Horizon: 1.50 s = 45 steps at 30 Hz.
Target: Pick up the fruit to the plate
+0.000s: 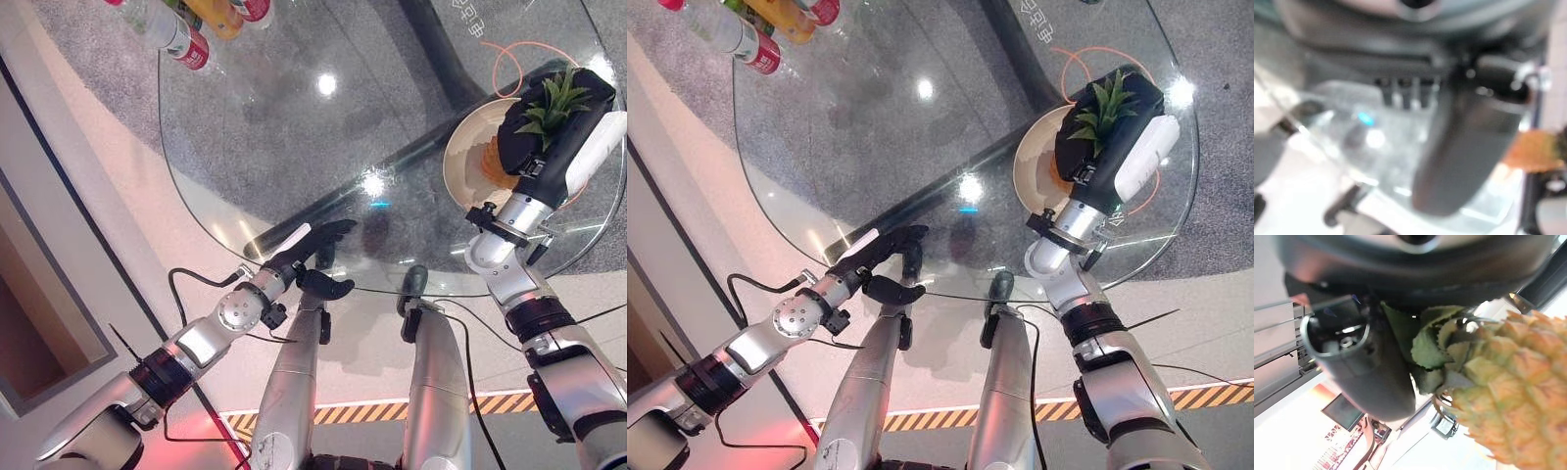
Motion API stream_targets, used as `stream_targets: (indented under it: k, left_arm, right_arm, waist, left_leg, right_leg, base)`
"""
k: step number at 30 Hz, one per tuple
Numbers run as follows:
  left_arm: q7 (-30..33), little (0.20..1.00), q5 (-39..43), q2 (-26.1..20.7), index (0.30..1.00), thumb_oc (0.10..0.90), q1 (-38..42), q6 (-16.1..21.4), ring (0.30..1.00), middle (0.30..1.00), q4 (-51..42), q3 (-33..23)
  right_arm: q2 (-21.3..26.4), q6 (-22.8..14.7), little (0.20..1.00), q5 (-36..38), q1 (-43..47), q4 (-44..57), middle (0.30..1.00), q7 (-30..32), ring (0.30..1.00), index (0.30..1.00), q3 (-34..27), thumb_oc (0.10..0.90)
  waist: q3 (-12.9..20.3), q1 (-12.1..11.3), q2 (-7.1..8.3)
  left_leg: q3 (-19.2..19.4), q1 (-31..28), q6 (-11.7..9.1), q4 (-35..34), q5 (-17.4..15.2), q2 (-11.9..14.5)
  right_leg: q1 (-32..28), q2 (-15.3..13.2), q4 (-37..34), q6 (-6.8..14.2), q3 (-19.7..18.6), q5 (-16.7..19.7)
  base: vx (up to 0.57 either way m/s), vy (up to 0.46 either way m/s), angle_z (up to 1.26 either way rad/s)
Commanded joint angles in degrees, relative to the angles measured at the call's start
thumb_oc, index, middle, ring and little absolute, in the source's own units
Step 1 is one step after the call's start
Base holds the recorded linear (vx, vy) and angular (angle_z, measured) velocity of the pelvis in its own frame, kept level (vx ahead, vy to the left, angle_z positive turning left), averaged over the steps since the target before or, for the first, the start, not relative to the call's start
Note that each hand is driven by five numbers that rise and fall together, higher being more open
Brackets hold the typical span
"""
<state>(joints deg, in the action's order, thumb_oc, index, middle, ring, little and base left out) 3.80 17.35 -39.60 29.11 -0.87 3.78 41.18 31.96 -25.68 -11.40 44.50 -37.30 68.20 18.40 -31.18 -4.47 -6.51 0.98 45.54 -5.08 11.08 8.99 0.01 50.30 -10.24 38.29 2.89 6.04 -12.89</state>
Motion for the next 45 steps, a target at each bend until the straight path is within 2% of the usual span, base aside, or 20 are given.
stream_targets:
  k: [1,11,15,25,26,28,29,45]
  left_arm:
    - [1.2,0.900,1.0,2.5,0.900,0.800,0.5,4.8,0.900,0.900,-4.2,0.1]
    - [2.4,0.900,1.4,3.9,0.900,0.800,1.3,4.7,0.900,0.900,-2.9,1.4]
    - [3.2,0.900,0.9,4.7,0.900,0.800,1.7,5.3,0.900,0.900,-2.1,1.8]
    - [2.9,0.900,-0.1,5.1,0.900,0.800,1.5,5.9,0.900,0.900,-1.8,1.8]
    - [2.7,0.900,-0.1,5.1,0.900,0.800,1.4,6.0,0.900,0.900,-1.9,1.6]
    - [3.0,0.900,-0.4,5.1,0.900,0.800,1.4,5.7,0.900,0.900,-2.4,1.7]
    - [3.0,0.900,-0.4,5.1,0.900,0.800,1.4,5.7,0.900,0.900,-2.3,1.7]
    - [1.9,0.900,-1.3,3.9,0.900,0.800,-0.6,5.4,0.900,0.900,-4.5,-0.6]
  right_arm:
    - [3.0,-4.5,0.200,-4.1,4.7,3.6,0.300,7.4,0.300,0.300,-1.4,0.100]
    - [1.8,-6.6,0.200,-2.8,5.5,-0.3,0.300,7.9,0.300,0.300,-1.7,0.100]
    - [0.6,-5.5,0.200,-2.0,5.2,-0.7,0.300,6.2,0.300,0.300,-1.4,0.100]
    - [0.3,-5.2,0.200,-0.2,4.5,-3.2,0.300,5.0,0.300,0.300,-0.3,0.100]
    - [0.4,-4.9,0.241,-0.3,4.4,-2.9,0.335,4.5,0.335,0.335,-0.3,0.141]
    - [0.5,-4.6,0.785,-0.2,4.3,-2.4,0.801,4.2,0.801,0.801,0.0,0.685]
    - [0.6,-4.5,0.900,0.1,4.3,-2.4,0.900,3.8,0.900,0.900,0.0,0.800]
    - [1.1,-2.2,0.900,-2.9,1.4,3.3,0.900,2.1,0.900,0.900,0.0,0.800]
  waist:
    - [1.4,1.0,-2.17]
    - [1.4,0.6,-2.70]
    - [1.4,0.7,-2.61]
    - [1.4,0.7,-2.25]
    - [1.4,0.8,-2.22]
    - [1.4,0.8,-2.12]
    - [1.4,0.8,-2.02]
    - [1.4,1.2,-0.85]
  left_leg:
    - [3.1,0.8,3.9,13.0,-11.3,-4.5]
    - [2.7,1.6,3.8,12.8,-10.8,-4.8]
    - [2.7,1.9,4.0,12.7,-10.7,-4.9]
    - [2.6,1.4,4.0,12.5,-10.6,-5.0]
    - [2.7,1.2,4.0,12.4,-10.6,-4.9]
    - [2.7,1.3,4.0,12.4,-10.6,-5.0]
    - [2.7,1.1,4.0,12.4,-10.6,-4.9]
    - [3.0,-1.0,4.0,12.0,-10.9,-4.5]
  right_leg:
    - [-2.6,1.9,-14.7,2.0,4.6,14.4]
    - [-1.7,1.7,-14.6,2.0,4.7,14.7]
    - [-1.3,1.9,-14.7,1.9,4.8,14.8]
    - [-2.1,2.0,-15.2,1.8,5.0,15.2]
    - [-2.2,2.0,-15.3,1.8,5.0,15.2]
    - [-2.2,2.0,-15.5,1.8,5.0,15.3]
    - [-2.4,2.0,-15.6,1.9,5.1,15.3]
    - [-4.6,2.1,-16.3,2.0,5.2,15.4]
  base:
    - [0.00,0.000,0.00]
    - [0.00,0.000,0.00]
    - [0.00,0.000,0.00]
    - [0.00,0.000,0.00]
    - [0.00,0.000,0.00]
    - [0.00,0.000,0.00]
    - [0.00,0.000,0.00]
    - [0.00,0.000,0.00]
